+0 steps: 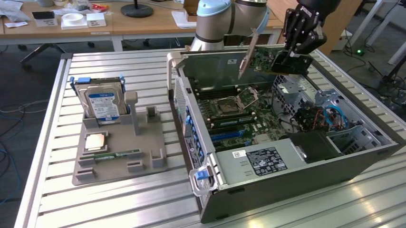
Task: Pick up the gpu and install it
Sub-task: 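Insert the gpu into the slot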
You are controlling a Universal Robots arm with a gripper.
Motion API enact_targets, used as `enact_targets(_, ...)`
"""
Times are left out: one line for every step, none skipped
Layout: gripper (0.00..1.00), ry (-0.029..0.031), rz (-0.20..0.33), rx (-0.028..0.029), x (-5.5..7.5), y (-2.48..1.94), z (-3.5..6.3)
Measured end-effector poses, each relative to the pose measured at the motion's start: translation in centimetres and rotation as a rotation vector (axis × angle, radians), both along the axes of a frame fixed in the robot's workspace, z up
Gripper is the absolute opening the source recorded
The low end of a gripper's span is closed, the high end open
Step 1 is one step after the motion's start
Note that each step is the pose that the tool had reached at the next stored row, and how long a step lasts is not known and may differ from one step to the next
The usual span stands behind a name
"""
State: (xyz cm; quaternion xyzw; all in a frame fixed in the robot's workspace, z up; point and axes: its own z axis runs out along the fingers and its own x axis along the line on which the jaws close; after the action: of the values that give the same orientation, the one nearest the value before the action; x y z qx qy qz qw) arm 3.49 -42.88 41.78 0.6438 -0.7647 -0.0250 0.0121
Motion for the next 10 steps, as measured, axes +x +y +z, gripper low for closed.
enact_targets(0.27, 0.0000, 0.015, 0.0000, 0.00, 0.00, 0.00)
enact_targets(0.27, 0.0000, 0.031, 0.0000, 0.00, 0.00, -0.01)
enact_targets(0.27, 0.0000, 0.046, -0.0001, 0.00, 0.00, -0.01)
enact_targets(0.27, 0.0000, 0.061, -0.0001, 0.00, 0.00, -0.01)
enact_targets(0.27, 0.0000, 0.075, -0.0001, 0.00, 0.00, -0.01)
enact_targets(0.27, 0.0000, 0.090, -0.0001, 0.00, 0.00, -0.02)
enact_targets(0.27, 0.0000, 0.104, -0.0002, 0.00, 0.00, -0.02)
enact_targets(0.27, 0.0000, 0.120, -0.0004, 0.00, 0.00, -0.02)
enact_targets(0.27, 0.0000, 0.133, -0.0005, 0.00, 0.00, -0.03)
enact_targets(0.27, 0.0000, 0.146, -0.0005, 0.00, 0.00, -0.04)
